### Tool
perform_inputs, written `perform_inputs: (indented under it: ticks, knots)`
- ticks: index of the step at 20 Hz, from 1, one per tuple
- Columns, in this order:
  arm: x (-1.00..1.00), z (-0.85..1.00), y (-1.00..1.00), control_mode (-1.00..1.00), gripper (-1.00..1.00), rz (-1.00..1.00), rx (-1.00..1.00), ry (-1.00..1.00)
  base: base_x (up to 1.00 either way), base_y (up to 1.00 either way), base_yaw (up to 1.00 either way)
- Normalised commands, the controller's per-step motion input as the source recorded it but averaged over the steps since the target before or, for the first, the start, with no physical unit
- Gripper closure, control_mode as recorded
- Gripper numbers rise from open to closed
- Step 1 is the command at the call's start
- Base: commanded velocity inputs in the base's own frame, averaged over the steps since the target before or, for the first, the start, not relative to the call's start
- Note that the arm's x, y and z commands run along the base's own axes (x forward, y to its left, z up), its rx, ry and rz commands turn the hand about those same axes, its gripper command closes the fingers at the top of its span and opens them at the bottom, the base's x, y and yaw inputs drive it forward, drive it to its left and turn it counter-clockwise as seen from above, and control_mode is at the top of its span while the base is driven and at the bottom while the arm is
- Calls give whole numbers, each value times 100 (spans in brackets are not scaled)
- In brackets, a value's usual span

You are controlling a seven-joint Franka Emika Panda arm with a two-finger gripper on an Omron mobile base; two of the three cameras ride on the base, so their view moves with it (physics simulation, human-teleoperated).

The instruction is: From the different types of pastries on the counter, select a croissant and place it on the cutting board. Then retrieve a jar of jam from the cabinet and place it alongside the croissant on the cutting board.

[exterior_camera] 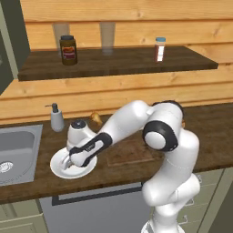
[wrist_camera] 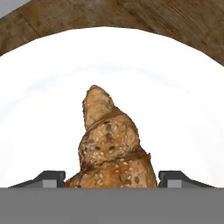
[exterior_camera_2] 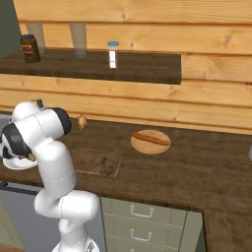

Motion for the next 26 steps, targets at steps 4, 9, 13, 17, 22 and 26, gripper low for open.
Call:
perform_inputs:
  ticks: [4,9,13,17,22,26]
  knots:
    - [0,0,0,-100,100,0,0,-4,0,0,0]
    - [0,51,-4,-100,100,0,2,-3,0,0,0]
    - [0,100,-27,-100,100,0,0,-19,0,0,0]
    - [0,100,-67,-100,100,0,1,-22,0,0,0]
    - [-12,80,-87,-100,100,0,7,-12,0,0,0]
    - [-30,1,-84,-100,100,0,7,-3,0,0,0]
